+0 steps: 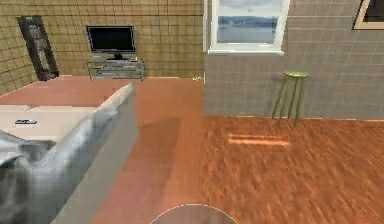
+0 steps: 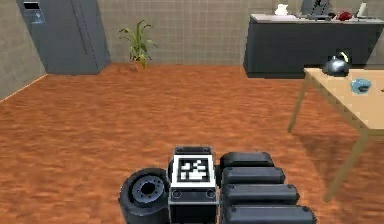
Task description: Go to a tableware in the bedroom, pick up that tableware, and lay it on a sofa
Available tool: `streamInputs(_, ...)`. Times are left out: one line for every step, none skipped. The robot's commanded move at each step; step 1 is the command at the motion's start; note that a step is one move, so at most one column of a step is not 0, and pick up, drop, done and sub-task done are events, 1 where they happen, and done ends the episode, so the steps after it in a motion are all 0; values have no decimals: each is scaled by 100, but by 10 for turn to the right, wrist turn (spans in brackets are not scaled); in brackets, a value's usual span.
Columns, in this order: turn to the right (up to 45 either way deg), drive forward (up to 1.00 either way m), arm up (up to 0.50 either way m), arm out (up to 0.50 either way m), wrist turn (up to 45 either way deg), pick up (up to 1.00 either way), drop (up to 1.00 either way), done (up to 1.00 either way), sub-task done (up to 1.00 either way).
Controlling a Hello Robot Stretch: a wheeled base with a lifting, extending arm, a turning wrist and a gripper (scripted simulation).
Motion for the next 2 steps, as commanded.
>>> streamInputs(-30,0,0,0,0,0,0,0,0)
streamInputs(0,100,0,0,0,0,0,0,0)
